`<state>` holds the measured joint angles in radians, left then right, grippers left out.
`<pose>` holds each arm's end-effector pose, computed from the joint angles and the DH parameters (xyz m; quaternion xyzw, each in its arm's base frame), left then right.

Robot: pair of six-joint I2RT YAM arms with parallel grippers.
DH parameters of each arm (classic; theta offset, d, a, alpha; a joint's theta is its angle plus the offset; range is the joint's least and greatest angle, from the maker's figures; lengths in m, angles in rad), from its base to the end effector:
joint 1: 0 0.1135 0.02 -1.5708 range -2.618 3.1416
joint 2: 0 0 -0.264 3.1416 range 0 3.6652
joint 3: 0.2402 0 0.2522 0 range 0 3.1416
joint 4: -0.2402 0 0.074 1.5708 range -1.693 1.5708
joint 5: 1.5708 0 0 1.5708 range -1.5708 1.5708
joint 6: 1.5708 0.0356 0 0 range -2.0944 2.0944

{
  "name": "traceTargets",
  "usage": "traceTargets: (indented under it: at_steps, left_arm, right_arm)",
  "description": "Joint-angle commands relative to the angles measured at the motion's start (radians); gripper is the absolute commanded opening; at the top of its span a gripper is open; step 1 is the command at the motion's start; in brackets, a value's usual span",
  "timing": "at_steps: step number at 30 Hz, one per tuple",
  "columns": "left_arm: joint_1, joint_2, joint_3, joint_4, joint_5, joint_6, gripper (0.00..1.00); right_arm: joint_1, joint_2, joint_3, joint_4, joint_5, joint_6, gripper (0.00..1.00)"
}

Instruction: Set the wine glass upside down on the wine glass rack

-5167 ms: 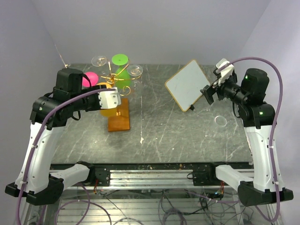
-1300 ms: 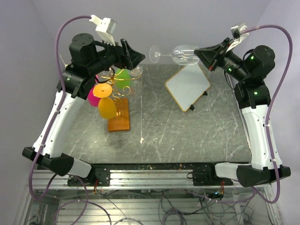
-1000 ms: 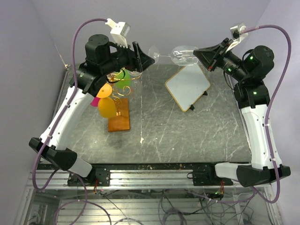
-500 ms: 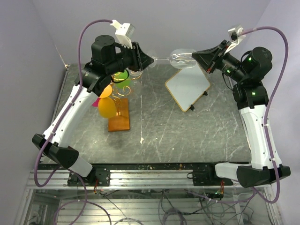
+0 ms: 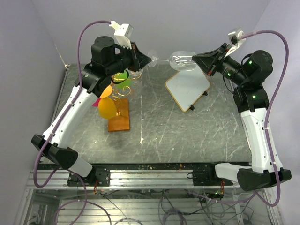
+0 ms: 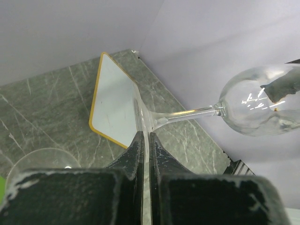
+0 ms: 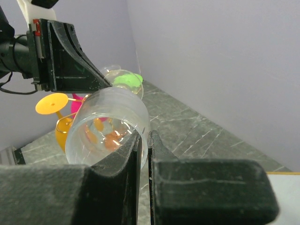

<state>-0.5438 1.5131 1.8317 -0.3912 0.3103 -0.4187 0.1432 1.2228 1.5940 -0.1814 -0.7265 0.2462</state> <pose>0.2735 -0.1781 0.5029 0.1503 0.7155 -0.4117 0.5440 0.2295 0.0570 0.5254 -0.2429 0.6087 0.3615 0.6632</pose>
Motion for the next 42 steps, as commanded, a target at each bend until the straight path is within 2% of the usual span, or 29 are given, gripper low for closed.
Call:
traceTargets:
  at_steps: [1, 4, 7, 20, 28, 34, 40, 42]
  left_arm:
    - [-0.002, -0.055, -0.023, 0.047, -0.002, 0.051, 0.07]
    - [0.006, -0.075, -0.028, 0.038, -0.016, 0.069, 0.07]
    - [0.033, -0.098, -0.041, 0.038, -0.015, 0.052, 0.07]
    - [0.105, -0.196, -0.071, 0.012, -0.063, 0.105, 0.07]
    - [0.098, -0.257, -0.035, -0.095, -0.087, 0.297, 0.07]
    - [0.003, -0.281, -0.004, -0.232, -0.198, 0.578, 0.07]
    - [-0.066, -0.287, -0.016, -0.286, -0.27, 0.769, 0.07]
    - [-0.09, -0.28, -0.02, -0.294, -0.301, 0.824, 0.07]
  right_arm:
    - [0.003, -0.033, -0.019, 0.016, -0.023, -0.028, 0.09]
    - [0.004, -0.043, -0.034, 0.003, -0.024, -0.045, 0.21]
    - [0.002, -0.052, -0.041, -0.003, -0.051, -0.054, 0.28]
    - [-0.015, -0.094, -0.035, -0.088, -0.08, -0.121, 0.49]
    - [-0.07, -0.11, -0.022, -0.157, -0.034, -0.199, 0.53]
    - [-0.113, -0.121, -0.074, -0.179, 0.055, -0.277, 0.59]
    - [-0.117, -0.123, -0.204, -0.204, 0.115, -0.377, 0.8]
    - [-0.117, -0.107, -0.237, -0.229, 0.125, -0.419, 0.94]
